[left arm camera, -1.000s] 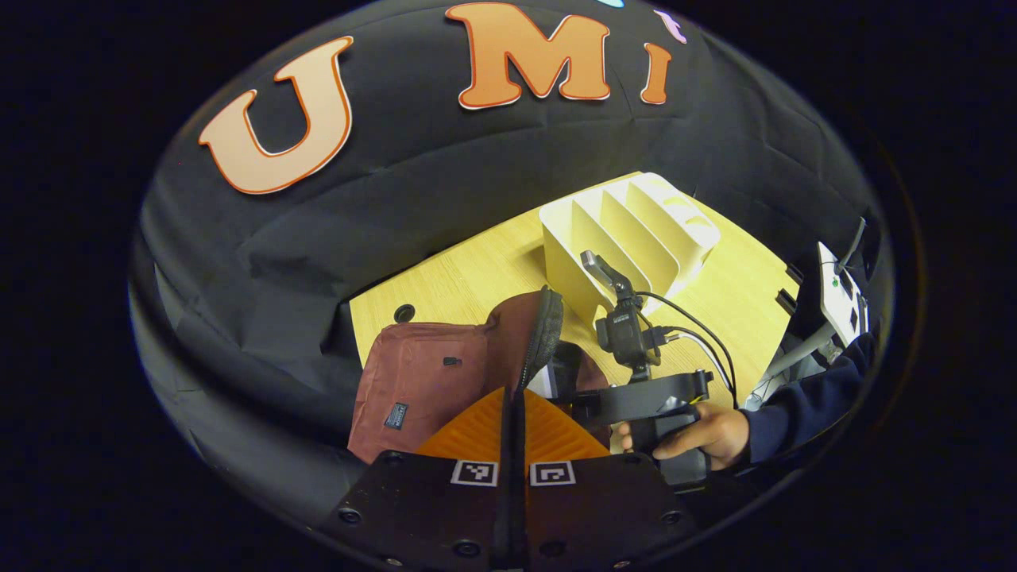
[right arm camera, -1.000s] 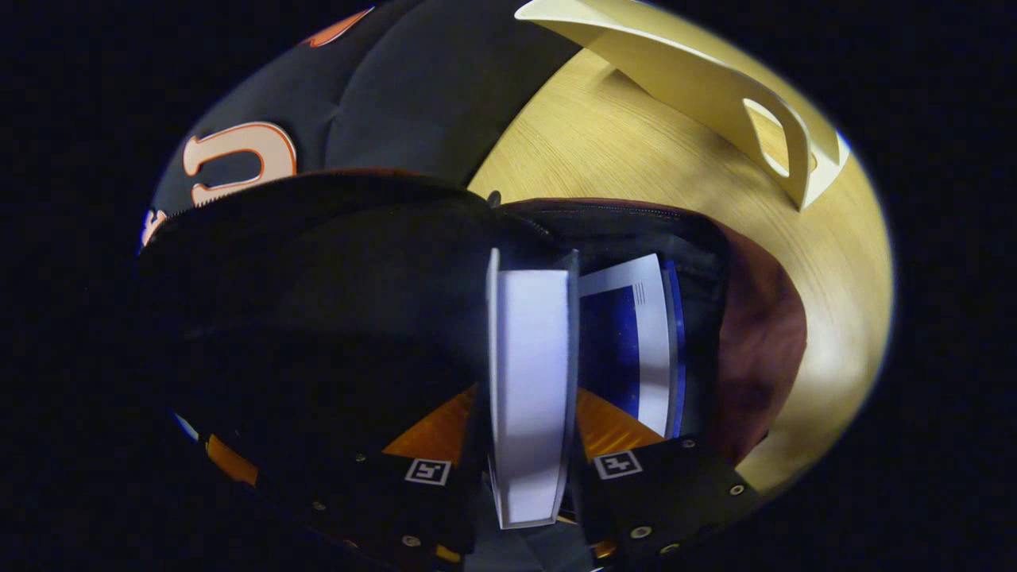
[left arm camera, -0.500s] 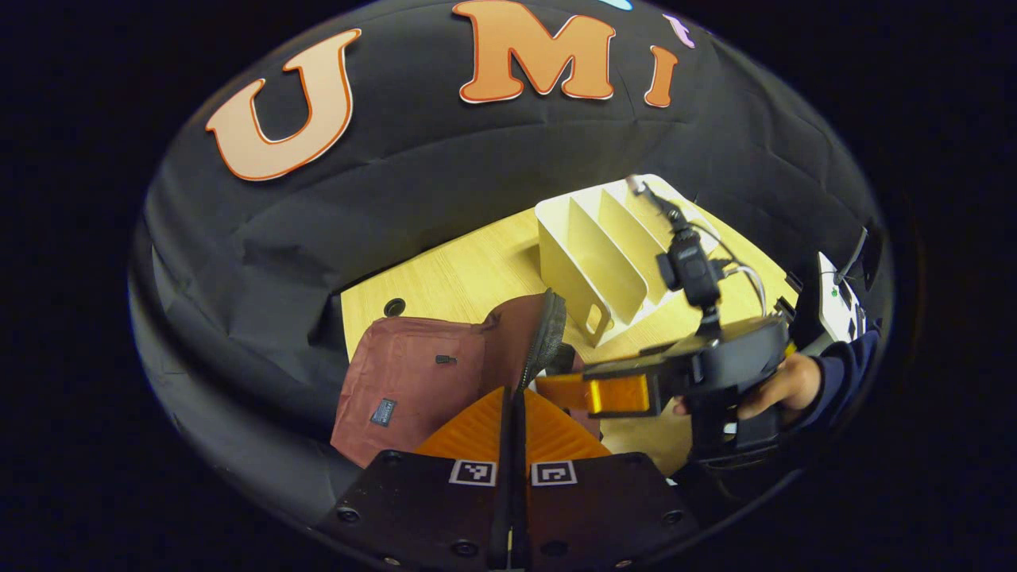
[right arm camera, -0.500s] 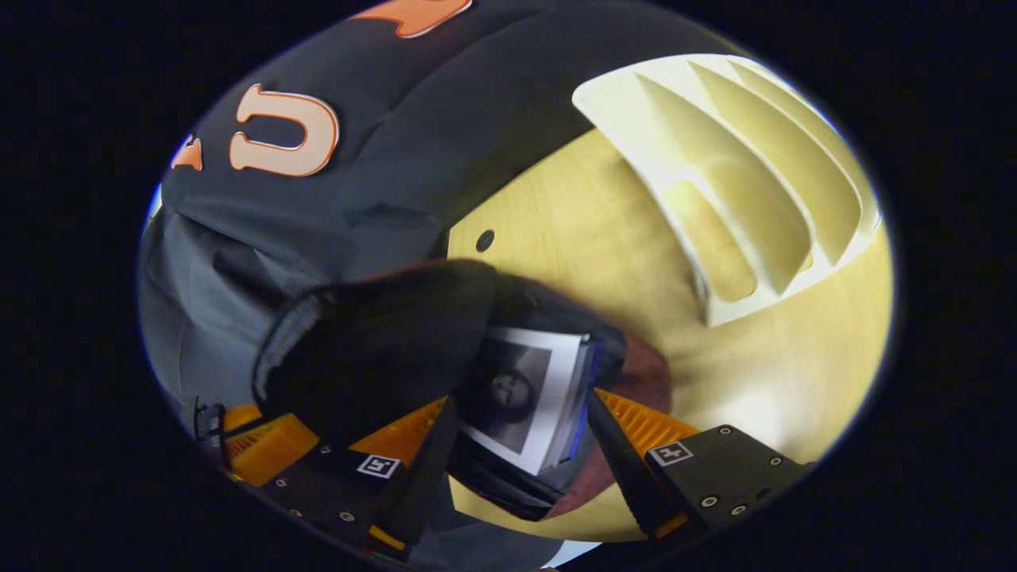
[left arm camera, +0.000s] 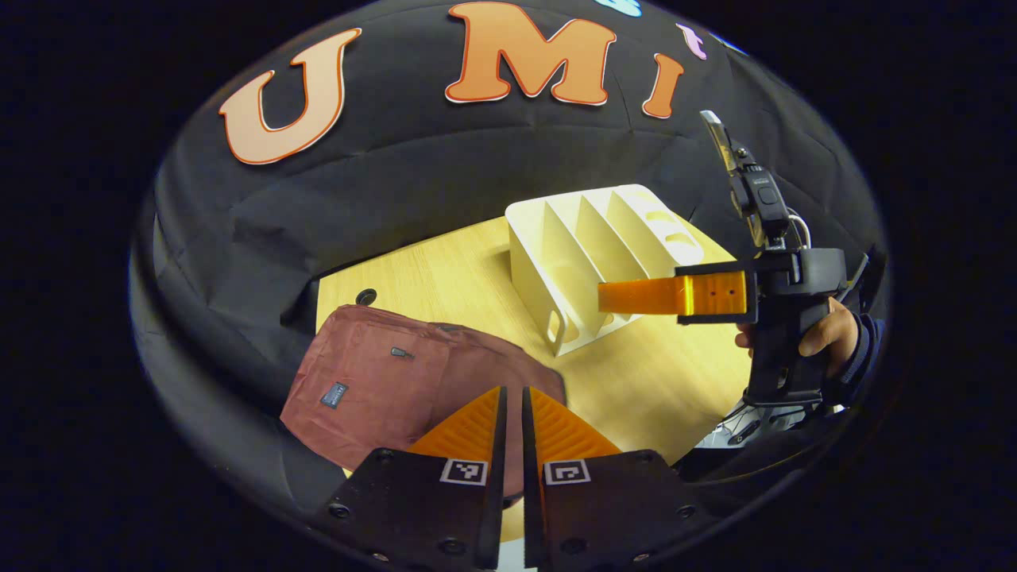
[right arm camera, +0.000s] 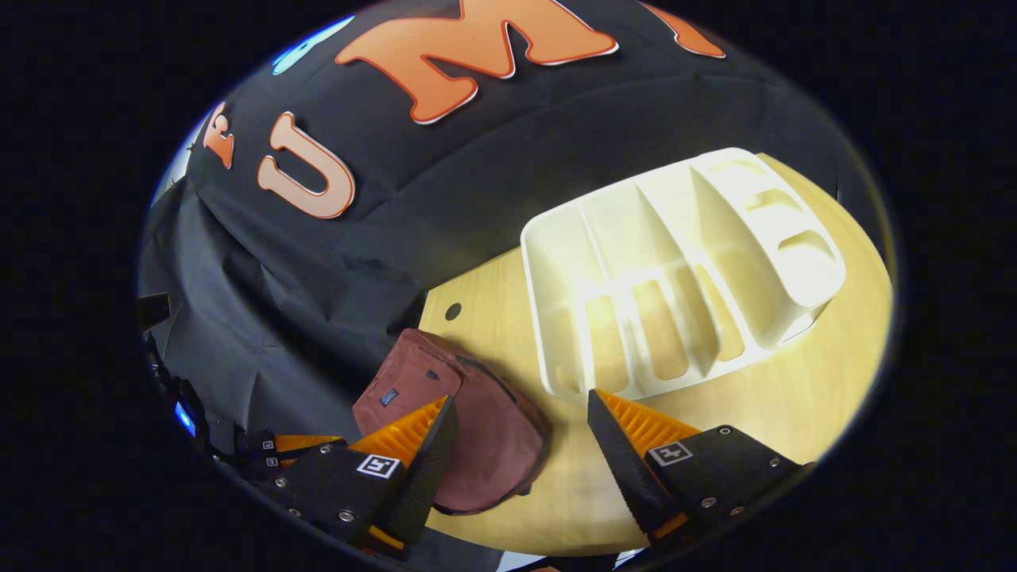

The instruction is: Open the schoolbag, grab two books from the bookshelf and put them into the schoolbag.

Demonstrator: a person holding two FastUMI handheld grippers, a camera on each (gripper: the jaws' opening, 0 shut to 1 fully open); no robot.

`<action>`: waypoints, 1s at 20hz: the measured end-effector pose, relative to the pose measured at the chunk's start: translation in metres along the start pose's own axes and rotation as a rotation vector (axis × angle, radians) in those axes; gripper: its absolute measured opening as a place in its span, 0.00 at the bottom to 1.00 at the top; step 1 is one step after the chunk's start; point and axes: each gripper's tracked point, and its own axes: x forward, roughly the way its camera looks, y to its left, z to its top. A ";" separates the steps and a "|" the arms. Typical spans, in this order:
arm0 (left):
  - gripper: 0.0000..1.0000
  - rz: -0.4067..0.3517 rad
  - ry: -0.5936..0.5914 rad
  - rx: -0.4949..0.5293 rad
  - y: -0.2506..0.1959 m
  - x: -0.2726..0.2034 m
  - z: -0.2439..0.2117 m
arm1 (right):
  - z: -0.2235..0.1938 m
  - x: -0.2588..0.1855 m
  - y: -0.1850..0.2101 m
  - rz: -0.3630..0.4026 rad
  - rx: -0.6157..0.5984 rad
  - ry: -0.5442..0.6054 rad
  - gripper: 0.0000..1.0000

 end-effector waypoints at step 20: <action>0.99 0.125 -0.443 -0.098 -0.177 -0.018 0.130 | 0.114 -0.164 -0.104 -0.149 -0.434 -0.427 0.97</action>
